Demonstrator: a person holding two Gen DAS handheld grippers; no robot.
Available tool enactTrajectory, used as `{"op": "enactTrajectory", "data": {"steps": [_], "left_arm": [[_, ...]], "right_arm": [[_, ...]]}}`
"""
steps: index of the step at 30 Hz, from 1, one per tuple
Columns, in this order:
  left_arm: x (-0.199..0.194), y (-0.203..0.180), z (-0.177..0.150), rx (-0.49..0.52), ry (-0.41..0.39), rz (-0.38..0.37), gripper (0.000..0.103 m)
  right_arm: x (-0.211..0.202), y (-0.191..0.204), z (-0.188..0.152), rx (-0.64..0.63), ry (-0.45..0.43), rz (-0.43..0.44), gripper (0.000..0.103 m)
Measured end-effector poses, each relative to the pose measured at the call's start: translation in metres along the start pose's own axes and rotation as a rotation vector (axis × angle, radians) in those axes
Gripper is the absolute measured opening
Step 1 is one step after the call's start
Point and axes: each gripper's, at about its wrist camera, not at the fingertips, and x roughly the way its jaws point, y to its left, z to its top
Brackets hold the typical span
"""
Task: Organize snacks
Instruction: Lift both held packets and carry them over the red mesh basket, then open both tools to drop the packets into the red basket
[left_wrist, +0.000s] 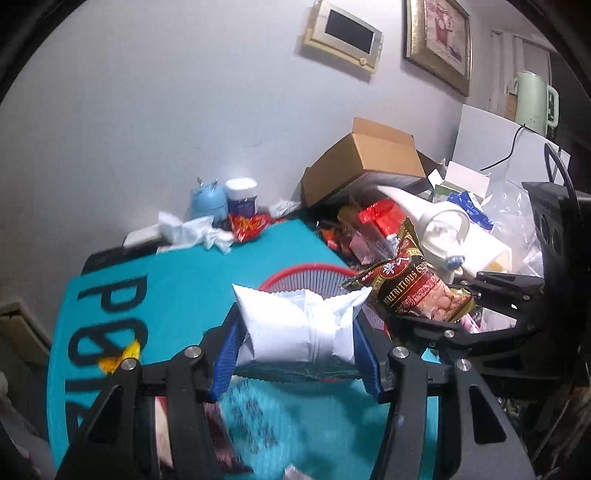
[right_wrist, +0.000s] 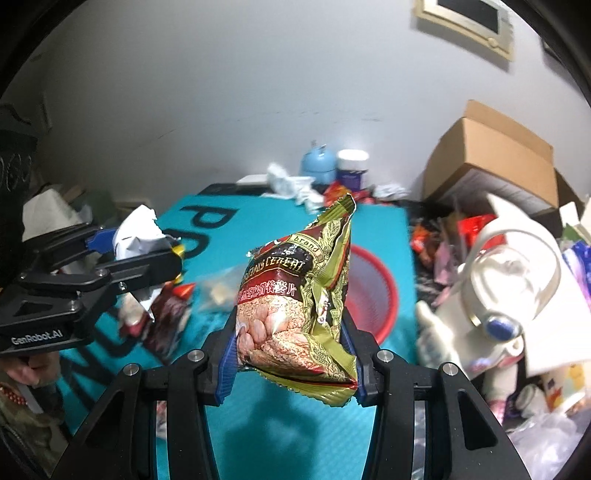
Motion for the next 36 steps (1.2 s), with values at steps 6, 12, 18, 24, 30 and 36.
{"op": "enactTrajectory", "data": {"steps": [6, 12, 18, 24, 30, 36], "left_arm": [[0.03, -0.001, 0.016, 0.013, 0.02, -0.003, 0.054], [0.064, 0.002, 0.017, 0.022, 0.07, 0.011, 0.054], [0.094, 0.008, 0.013, 0.005, 0.121, 0.019, 0.054], [0.114, 0.01, 0.01, -0.004, 0.154, 0.023, 0.054], [0.125, 0.011, 0.008, -0.006, 0.19, 0.054, 0.056], [0.13, 0.016, 0.007, -0.033, 0.233, 0.089, 0.066]], "right_arm": [[0.02, -0.013, 0.009, 0.044, -0.017, -0.078, 0.047], [0.045, -0.022, 0.011, 0.057, 0.003, -0.104, 0.047], [0.064, -0.029, 0.01, 0.068, 0.031, -0.121, 0.047], [0.076, -0.033, 0.006, 0.078, 0.057, -0.123, 0.048], [0.081, -0.036, 0.003, 0.086, 0.076, -0.129, 0.05], [0.077, -0.036, 0.003, 0.09, 0.076, -0.151, 0.057]]}}
